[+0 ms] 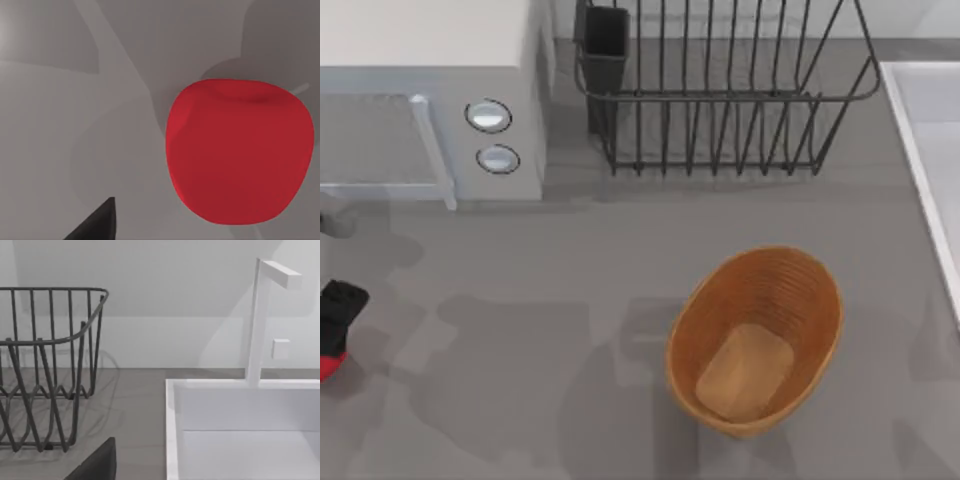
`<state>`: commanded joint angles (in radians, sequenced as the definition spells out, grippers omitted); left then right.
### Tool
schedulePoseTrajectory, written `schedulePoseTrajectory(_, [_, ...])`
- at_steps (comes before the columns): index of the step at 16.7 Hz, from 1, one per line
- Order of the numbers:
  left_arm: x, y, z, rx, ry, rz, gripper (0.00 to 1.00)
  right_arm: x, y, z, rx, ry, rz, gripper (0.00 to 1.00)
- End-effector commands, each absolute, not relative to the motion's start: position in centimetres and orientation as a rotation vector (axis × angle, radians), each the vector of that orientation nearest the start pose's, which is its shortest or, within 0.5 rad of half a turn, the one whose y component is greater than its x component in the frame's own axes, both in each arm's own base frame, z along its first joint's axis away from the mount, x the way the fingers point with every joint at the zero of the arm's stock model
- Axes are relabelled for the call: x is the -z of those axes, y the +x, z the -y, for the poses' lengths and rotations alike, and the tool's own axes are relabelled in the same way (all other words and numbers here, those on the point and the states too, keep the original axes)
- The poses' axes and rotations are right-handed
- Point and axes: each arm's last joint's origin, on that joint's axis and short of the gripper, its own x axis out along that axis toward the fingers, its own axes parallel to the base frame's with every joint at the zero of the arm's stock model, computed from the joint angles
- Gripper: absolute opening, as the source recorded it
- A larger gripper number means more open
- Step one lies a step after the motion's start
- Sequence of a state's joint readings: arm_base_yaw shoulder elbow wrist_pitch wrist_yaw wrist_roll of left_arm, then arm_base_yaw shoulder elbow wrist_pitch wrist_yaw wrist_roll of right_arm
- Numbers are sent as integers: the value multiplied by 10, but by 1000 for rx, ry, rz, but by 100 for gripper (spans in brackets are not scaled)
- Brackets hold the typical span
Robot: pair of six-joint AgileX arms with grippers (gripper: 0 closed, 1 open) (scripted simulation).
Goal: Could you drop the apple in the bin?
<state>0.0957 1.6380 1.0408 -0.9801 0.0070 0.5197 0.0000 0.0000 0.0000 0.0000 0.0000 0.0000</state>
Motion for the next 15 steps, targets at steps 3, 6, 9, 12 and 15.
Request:
schedulePoseTrajectory(3, [-171,277,-27,340,326,-1551,100,-160,106,1,0,0,0,100])
schedulePoseTrajectory(6, [-147,279,-27,338,325,-1549,100,-160,106,1,0,0,0,100])
schedulePoseTrajectory(9, [-119,280,-28,336,327,-1540,100,-160,106,1,0,0,0,100])
schedulePoseTrajectory(12, [-106,277,-28,339,325,-1549,100,-160,106,1,0,0,0,100])
schedulePoseTrajectory(15, [-106,277,-28,339,325,-1549,100,-160,106,1,0,0,0,100])
